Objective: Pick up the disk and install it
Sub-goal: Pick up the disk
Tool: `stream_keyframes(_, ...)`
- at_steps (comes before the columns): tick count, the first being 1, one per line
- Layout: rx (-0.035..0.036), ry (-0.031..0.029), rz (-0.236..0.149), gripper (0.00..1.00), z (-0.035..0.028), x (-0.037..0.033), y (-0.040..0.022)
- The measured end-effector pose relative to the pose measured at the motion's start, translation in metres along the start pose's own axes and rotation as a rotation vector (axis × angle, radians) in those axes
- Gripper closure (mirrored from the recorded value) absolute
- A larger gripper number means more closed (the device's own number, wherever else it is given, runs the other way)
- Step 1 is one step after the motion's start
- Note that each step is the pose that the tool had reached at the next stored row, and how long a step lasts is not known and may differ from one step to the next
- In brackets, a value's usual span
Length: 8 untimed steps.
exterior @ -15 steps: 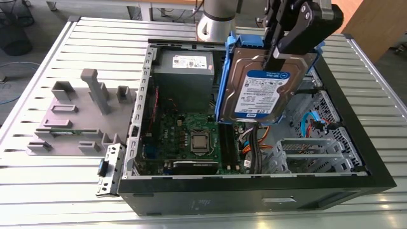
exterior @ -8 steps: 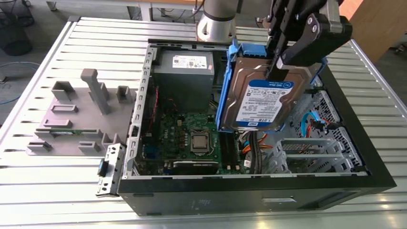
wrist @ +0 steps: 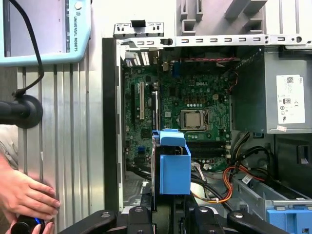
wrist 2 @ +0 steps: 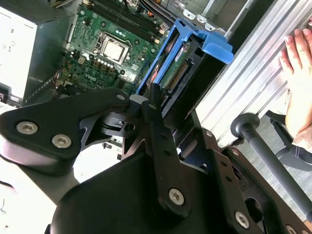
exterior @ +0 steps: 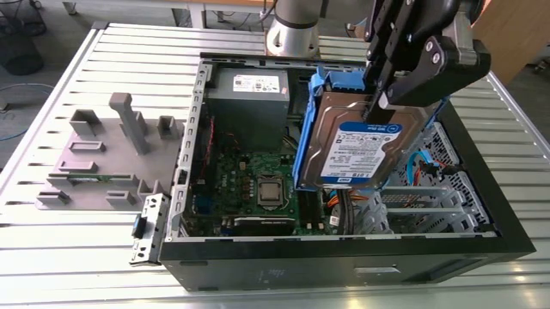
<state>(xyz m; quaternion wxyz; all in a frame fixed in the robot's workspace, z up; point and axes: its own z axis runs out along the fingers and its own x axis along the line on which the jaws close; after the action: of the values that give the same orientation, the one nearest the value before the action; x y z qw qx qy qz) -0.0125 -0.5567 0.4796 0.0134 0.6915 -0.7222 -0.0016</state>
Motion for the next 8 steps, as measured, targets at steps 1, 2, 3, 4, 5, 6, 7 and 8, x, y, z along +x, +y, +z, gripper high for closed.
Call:
stream_keyframes(1,0.0,-0.0003,0.0,0.65,0.0001,0.0013,-0.0001)
stream_keyframes(2,0.0,-0.0004,0.0,0.65,0.0001,0.0021,0.0)
stream_keyframes(3,0.0,-0.0004,0.0,0.65,0.0001,0.0021,0.0)
stream_keyframes(4,0.0,-0.0005,0.0,0.65,0.0001,0.0021,0.0)
stream_keyframes(5,0.0,-0.0005,0.0,0.65,0.0001,0.0021,-0.0001)
stream_keyframes(6,-0.0002,-0.0019,0.0,0.65,0.0001,0.0022,-0.0001)
stream_keyframes(7,-0.0004,-0.012,-0.001,0.65,0.0001,0.0022,-0.0002)
stream_keyframes(8,-0.0007,-0.018,-0.001,0.65,0.0001,0.0022,-0.0001)
